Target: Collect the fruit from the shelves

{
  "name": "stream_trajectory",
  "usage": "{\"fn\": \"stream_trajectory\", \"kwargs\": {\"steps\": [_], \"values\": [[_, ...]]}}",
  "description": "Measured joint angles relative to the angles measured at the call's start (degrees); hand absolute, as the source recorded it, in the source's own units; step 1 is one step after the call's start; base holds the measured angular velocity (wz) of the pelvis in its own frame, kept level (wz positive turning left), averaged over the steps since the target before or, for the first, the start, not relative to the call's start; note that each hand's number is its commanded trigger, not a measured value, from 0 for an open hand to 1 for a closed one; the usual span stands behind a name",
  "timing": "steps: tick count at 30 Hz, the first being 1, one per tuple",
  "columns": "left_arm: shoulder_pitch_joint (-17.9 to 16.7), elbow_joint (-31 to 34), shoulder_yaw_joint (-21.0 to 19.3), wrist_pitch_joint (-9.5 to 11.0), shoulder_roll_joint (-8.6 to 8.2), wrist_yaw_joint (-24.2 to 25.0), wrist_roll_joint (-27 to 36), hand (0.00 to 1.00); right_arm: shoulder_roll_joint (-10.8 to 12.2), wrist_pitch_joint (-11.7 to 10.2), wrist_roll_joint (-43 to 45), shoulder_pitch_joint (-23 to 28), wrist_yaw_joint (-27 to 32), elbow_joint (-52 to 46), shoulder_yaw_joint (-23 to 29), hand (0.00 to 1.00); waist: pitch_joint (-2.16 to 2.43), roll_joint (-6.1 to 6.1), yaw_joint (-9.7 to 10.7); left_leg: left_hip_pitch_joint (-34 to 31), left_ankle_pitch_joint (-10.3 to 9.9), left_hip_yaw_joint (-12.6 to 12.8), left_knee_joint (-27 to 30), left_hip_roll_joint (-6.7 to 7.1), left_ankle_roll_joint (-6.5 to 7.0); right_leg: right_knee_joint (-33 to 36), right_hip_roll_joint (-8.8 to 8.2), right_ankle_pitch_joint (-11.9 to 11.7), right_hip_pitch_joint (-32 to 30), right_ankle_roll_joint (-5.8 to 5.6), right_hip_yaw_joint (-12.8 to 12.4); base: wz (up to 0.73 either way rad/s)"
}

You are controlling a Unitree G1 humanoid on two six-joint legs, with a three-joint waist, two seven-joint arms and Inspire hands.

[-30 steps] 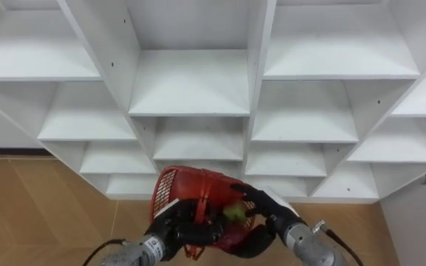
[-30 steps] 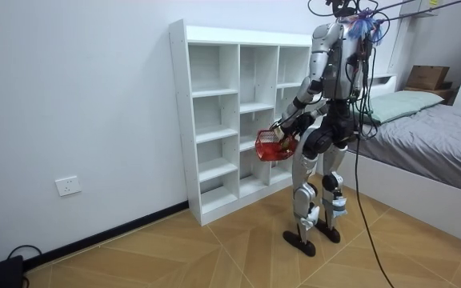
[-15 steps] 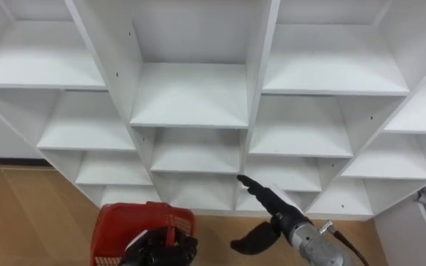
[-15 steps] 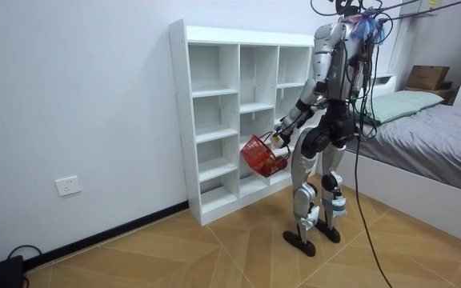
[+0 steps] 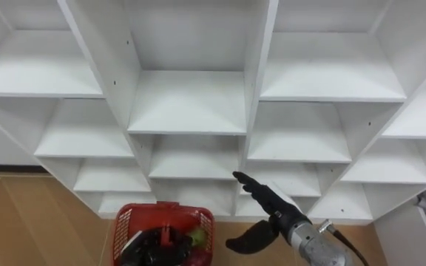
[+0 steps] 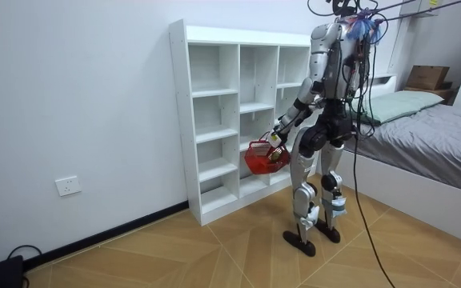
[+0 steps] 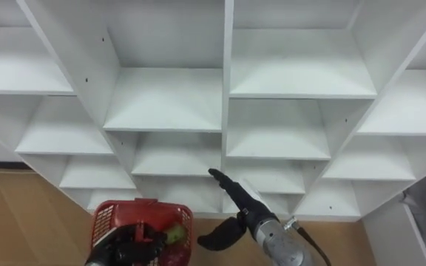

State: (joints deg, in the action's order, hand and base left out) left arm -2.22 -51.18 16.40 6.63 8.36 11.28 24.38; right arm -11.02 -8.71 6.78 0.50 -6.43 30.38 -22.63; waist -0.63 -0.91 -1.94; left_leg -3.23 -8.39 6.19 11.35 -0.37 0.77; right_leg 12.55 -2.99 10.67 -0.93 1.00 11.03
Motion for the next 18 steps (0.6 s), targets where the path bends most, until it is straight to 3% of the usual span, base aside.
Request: {"fn": "stream_trajectory", "kwargs": {"steps": [10,13,18], "values": [[-2.41,-1.29,-5.97,0.08,-0.13,-1.91,-0.31,1.00,-0.14,-0.16,0.33,3.70,1.87,-0.95,6.31,0.00,-0.18,0.20,-0.15,1.90,-0.27,0.29,-1.17,0.08,-0.15,-1.86,0.25,0.06,1.50,-0.21,-0.59,-0.01],[-2.76,-6.15,-8.05,0.43,0.14,-2.45,-1.75,1.00,-0.06,-0.66,0.48,4.84,3.30,5.09,7.37,0.00,-0.05,-0.01,-0.05,3.40,-0.30,0.54,-1.90,0.21,-0.20,-2.35,0.29,0.06,3.04,-0.31,-0.51,-0.02],[-6.24,-9.00,-11.76,0.45,0.60,-4.07,-6.71,1.00,0.02,-0.64,-0.42,7.85,5.36,13.64,11.81,0.00,0.08,-0.62,0.24,3.60,-0.39,0.77,-2.10,0.23,-0.27,-2.97,0.30,0.05,3.42,-0.32,-0.68,-0.02]]}}
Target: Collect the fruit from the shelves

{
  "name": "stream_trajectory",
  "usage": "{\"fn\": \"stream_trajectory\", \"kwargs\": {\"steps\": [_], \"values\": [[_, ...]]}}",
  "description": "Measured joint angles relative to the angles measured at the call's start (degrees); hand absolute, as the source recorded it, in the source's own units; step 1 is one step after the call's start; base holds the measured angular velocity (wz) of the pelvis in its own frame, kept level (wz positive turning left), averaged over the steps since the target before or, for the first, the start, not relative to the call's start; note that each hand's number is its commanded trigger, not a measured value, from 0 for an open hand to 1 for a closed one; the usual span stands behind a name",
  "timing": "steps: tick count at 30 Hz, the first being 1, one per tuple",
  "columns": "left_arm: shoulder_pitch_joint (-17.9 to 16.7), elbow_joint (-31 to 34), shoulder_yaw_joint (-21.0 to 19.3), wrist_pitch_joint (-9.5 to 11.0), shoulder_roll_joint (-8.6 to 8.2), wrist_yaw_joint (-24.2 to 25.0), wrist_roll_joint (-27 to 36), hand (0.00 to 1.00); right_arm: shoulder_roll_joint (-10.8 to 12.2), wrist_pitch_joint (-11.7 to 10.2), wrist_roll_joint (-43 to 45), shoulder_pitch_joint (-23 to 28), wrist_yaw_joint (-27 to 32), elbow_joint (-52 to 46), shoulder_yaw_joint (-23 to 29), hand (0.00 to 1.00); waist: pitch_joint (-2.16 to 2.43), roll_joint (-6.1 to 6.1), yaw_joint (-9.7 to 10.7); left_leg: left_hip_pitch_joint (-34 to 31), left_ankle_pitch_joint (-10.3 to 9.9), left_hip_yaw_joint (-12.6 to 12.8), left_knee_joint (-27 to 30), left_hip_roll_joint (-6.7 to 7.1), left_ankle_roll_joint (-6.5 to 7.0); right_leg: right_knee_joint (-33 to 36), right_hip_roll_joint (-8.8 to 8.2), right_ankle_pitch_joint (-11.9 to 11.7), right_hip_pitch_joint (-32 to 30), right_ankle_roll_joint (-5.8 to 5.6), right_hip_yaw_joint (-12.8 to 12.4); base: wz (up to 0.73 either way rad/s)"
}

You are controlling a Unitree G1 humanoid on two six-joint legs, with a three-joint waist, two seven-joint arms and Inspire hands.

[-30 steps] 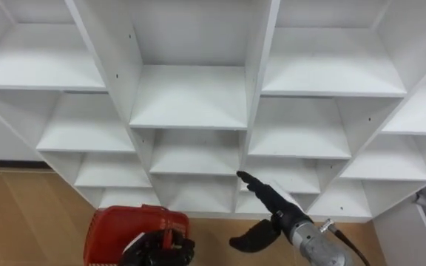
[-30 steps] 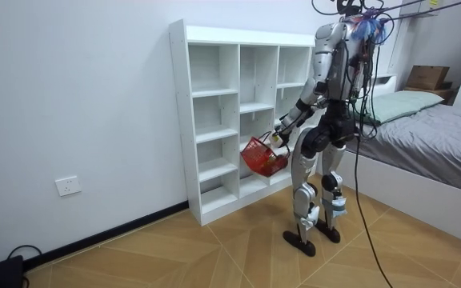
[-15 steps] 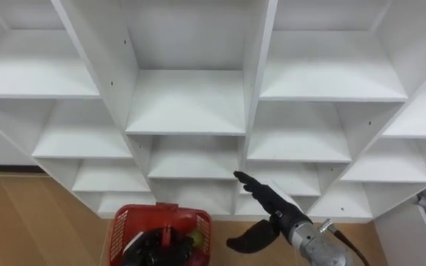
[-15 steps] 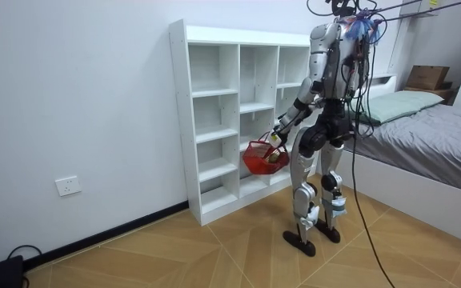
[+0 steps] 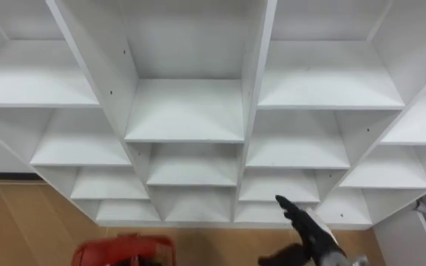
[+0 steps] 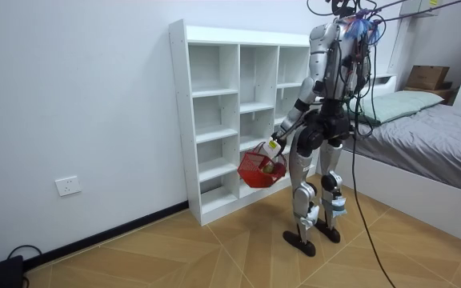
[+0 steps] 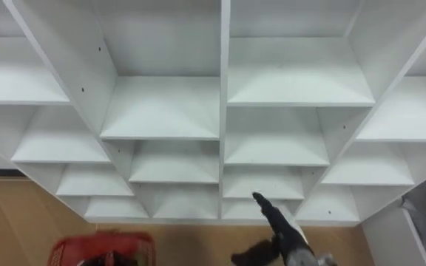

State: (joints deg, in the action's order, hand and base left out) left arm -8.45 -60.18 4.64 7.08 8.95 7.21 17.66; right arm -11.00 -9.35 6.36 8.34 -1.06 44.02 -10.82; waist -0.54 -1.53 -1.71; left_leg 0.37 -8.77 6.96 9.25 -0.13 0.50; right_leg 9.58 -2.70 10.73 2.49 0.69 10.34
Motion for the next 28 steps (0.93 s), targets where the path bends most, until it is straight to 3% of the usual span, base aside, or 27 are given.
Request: {"fn": "stream_trajectory", "kwargs": {"steps": [3,6,14,22,28], "values": [[-0.79,-2.11,-0.06,-0.01,0.32,-0.85,-0.02,1.00,0.12,-0.01,-0.83,0.37,2.01,5.87,1.29,0.00,-0.11,-0.33,0.05,0.18,-0.02,0.18,0.00,-0.02,-0.02,-0.11,0.04,0.00,0.44,0.00,-0.03,0.00],[-1.42,-3.48,-0.61,0.06,0.31,-2.15,-0.33,1.00,0.96,-0.12,-3.60,0.42,4.13,12.29,3.20,0.00,0.12,-0.61,0.10,0.66,-0.09,-0.25,-0.04,-0.01,-0.06,-0.66,0.09,0.04,0.90,-0.05,0.06,0.05],[-3.16,-5.54,-6.96,-1.24,-1.03,-3.09,-1.68,1.00,2.56,0.95,-11.25,0.89,5.94,26.06,9.63,0.00,0.40,0.09,0.02,2.33,-0.53,-0.97,-0.05,0.06,-0.07,-0.99,0.13,0.10,2.94,-0.22,0.55,0.03],[-3.24,-5.66,-9.07,-4.55,-1.42,-3.02,-3.09,1.00,2.69,4.47,-15.40,0.60,5.78,29.79,11.82,0.00,0.30,1.21,0.24,3.02,-0.59,-1.09,-0.02,0.06,-0.11,-1.02,0.17,0.24,3.67,-0.21,0.85,0.00],[-3.35,-5.70,-9.09,-5.19,-1.39,-3.02,-4.83,1.00,2.44,5.77,-15.58,0.12,4.01,29.78,12.18,0.00,0.34,1.32,0.56,3.02,-0.59,-1.08,0.00,0.05,-0.12,-0.99,0.17,0.33,3.67,-0.16,0.81,0.00]]}}
